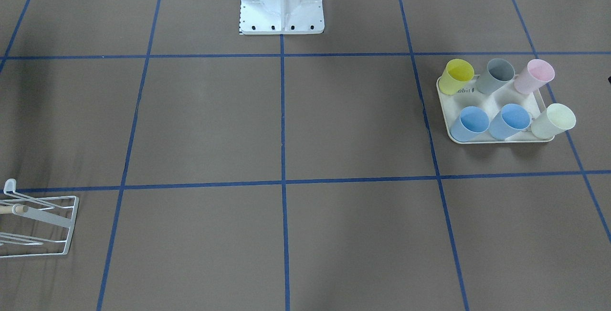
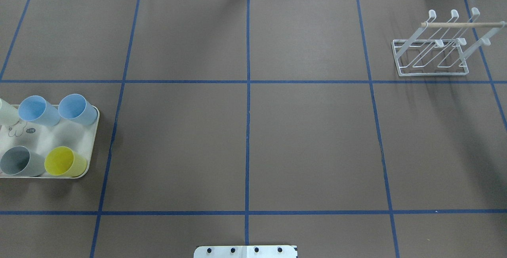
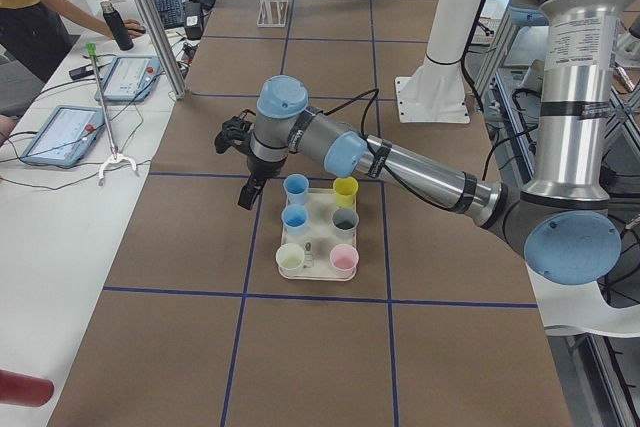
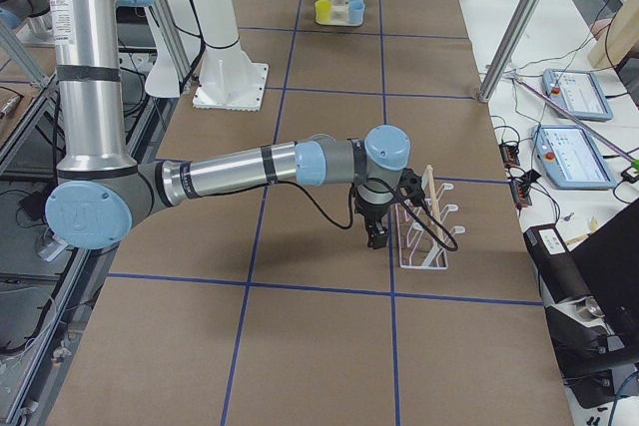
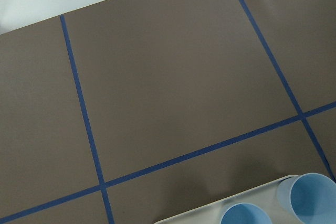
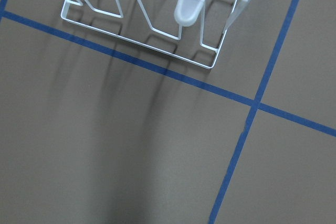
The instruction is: Transfer IKEA cup to right arm and place on rack
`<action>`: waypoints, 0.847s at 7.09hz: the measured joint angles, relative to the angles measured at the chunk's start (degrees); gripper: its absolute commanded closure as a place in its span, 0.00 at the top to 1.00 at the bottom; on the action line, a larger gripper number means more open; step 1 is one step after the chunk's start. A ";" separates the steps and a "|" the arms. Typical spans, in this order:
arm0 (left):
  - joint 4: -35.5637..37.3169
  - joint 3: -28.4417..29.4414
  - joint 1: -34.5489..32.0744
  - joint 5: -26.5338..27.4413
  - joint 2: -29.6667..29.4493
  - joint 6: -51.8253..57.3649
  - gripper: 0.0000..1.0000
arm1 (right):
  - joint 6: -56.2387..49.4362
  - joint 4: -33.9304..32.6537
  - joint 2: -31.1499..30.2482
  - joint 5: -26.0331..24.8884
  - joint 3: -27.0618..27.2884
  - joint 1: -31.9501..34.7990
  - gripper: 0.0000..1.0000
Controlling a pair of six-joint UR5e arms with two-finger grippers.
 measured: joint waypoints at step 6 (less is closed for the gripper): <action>-2.98 2.97 0.14 0.52 2.00 3.90 1.00 | 0.36 0.95 -0.33 0.20 -0.25 -0.04 1.00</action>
